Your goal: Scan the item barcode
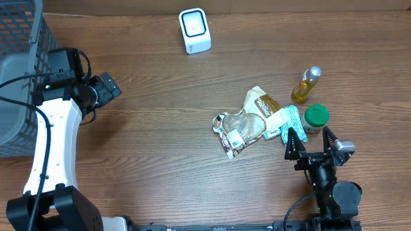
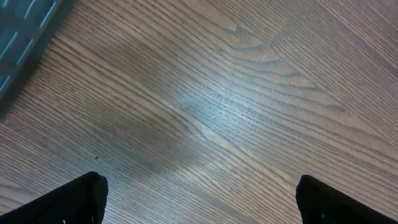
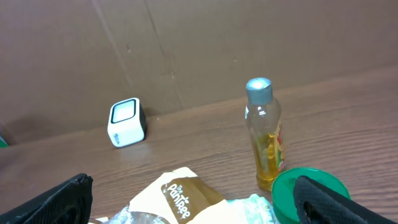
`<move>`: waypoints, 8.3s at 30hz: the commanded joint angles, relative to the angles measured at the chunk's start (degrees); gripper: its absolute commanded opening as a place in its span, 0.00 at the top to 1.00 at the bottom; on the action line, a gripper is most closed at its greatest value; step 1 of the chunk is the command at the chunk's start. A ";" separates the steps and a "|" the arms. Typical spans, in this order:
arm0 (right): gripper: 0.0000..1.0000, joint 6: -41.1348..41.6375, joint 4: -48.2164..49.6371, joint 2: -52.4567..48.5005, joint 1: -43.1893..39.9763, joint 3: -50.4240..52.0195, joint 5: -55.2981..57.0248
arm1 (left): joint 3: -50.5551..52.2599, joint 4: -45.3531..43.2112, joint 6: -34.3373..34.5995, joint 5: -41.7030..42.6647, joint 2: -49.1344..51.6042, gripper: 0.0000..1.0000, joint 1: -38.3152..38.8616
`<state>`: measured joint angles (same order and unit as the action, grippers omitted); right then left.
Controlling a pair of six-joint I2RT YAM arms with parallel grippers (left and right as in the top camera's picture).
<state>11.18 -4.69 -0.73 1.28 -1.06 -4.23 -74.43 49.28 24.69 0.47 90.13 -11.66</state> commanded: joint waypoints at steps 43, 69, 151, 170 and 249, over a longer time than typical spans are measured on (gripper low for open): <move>0.00 -2.08 0.28 0.57 0.37 0.61 -0.17 | -0.31 -0.09 -0.90 0.22 -4.46 0.00 0.11; 0.00 -2.08 0.28 0.57 0.37 0.61 -0.17 | -0.28 0.22 -0.92 0.22 -34.23 0.00 0.59; 0.00 -2.08 0.28 0.57 0.37 0.61 -0.17 | 74.16 -44.78 -19.82 -0.26 -89.94 0.00 11.26; 0.00 -2.08 0.28 0.57 0.37 0.61 -0.17 | 74.16 -44.81 -19.80 -0.26 -89.90 0.00 11.28; 0.00 -2.08 0.26 0.57 0.37 0.61 -0.15 | 74.16 -44.81 -19.80 -0.28 -89.88 0.00 11.28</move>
<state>9.34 -4.62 -0.73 1.28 -1.06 -4.27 -0.47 4.36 5.76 0.62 0.89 -0.71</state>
